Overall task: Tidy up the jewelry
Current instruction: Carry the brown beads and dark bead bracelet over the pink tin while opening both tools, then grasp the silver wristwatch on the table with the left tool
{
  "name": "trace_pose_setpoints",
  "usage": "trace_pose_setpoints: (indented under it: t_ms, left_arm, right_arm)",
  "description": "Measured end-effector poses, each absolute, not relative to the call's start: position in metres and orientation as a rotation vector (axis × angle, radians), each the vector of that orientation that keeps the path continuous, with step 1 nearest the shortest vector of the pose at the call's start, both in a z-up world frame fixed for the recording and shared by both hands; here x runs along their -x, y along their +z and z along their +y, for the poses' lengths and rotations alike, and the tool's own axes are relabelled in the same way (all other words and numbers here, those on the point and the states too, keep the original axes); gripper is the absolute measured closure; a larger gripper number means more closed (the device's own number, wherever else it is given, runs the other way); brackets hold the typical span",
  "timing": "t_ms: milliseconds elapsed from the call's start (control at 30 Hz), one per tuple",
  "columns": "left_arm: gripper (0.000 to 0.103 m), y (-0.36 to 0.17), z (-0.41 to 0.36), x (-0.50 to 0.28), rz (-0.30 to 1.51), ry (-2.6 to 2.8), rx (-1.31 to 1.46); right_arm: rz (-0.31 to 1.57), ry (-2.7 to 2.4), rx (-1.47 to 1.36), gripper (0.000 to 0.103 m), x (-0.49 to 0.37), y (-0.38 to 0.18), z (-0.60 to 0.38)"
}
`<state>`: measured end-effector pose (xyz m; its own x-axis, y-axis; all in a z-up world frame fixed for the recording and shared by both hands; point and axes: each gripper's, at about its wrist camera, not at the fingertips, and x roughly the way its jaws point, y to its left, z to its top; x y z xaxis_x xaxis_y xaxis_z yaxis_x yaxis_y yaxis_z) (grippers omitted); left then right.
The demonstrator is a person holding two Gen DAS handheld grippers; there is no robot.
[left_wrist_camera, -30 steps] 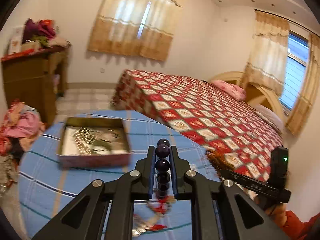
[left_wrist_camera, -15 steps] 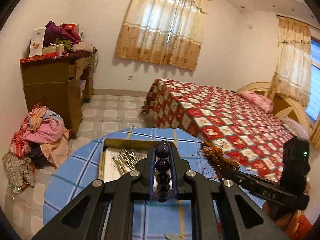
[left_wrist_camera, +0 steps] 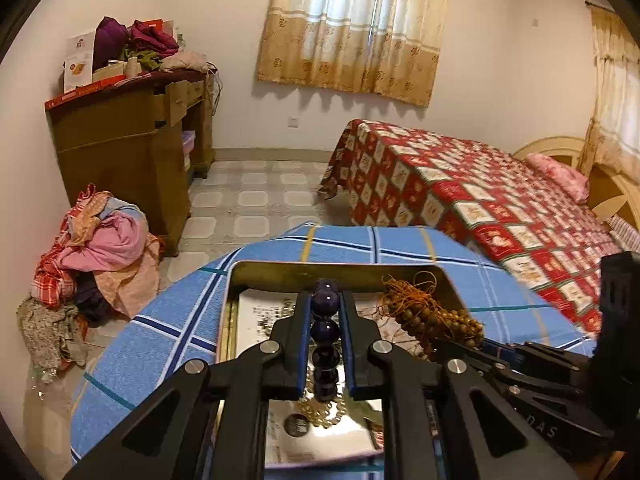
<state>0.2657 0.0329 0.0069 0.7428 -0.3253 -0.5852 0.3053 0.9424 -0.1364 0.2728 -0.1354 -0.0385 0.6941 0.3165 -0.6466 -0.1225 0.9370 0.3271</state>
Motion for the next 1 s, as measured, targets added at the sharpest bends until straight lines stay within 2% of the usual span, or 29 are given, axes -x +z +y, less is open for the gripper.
trace_pose_setpoints:
  t_ms: [100,133,167,233,267,300,333,367,400,567,733,833,1000]
  left_arm:
    - [0.09,0.004,0.035,-0.27,0.655,-0.332,0.029]
    - [0.09,0.004,0.036,-0.27,0.66,-0.32,0.025]
    - [0.09,0.004,0.036,-0.271,0.664,-0.307,0.021]
    - [0.087,0.004,0.038,-0.272,0.675,-0.285,0.018]
    - [0.083,0.005,0.039,-0.273,0.677,-0.282,0.022]
    - [0.065,0.009,0.042,-0.271,0.674,-0.278,0.032]
    - [0.042,0.012,0.044,-0.27,0.669,-0.273,0.038]
    - [0.033,0.017,0.046,-0.266,0.654,-0.26,0.041]
    - [0.029,0.021,0.047,-0.263,0.635,-0.254,0.044]
    - [0.028,0.044,0.054,-0.231,0.585,-0.25,0.006]
    - [0.028,0.044,0.061,-0.183,0.585,-0.252,-0.012]
    - [0.028,0.035,0.061,-0.155,0.612,-0.269,-0.017]
    - [0.028,0.016,0.063,-0.111,0.653,-0.251,-0.033]
  right_arm:
    - [0.754,0.255,-0.244,0.074,-0.274,-0.038,-0.132]
    - [0.754,0.257,-0.248,0.07,-0.274,-0.037,-0.133]
    - [0.749,0.276,-0.267,0.061,-0.273,-0.036,-0.135]
    - [0.737,0.3,-0.307,0.049,-0.268,-0.029,-0.138]
    - [0.72,0.299,-0.313,0.049,-0.265,-0.023,-0.142]
    - [0.707,0.295,-0.313,0.049,-0.262,-0.018,-0.144]
    - [0.692,0.293,-0.311,0.049,-0.257,-0.011,-0.147]
    - [0.671,0.291,-0.309,0.049,-0.248,-0.002,-0.152]
    - [0.657,0.287,-0.305,0.049,-0.242,0.004,-0.156]
    - [0.622,0.192,-0.283,0.049,-0.193,0.021,-0.187]
    - [0.67,0.059,-0.304,0.05,-0.142,0.005,-0.221]
    - [0.728,0.038,-0.336,0.058,-0.122,-0.009,-0.229]
    - [0.809,0.082,-0.28,0.063,-0.093,-0.026,-0.212]
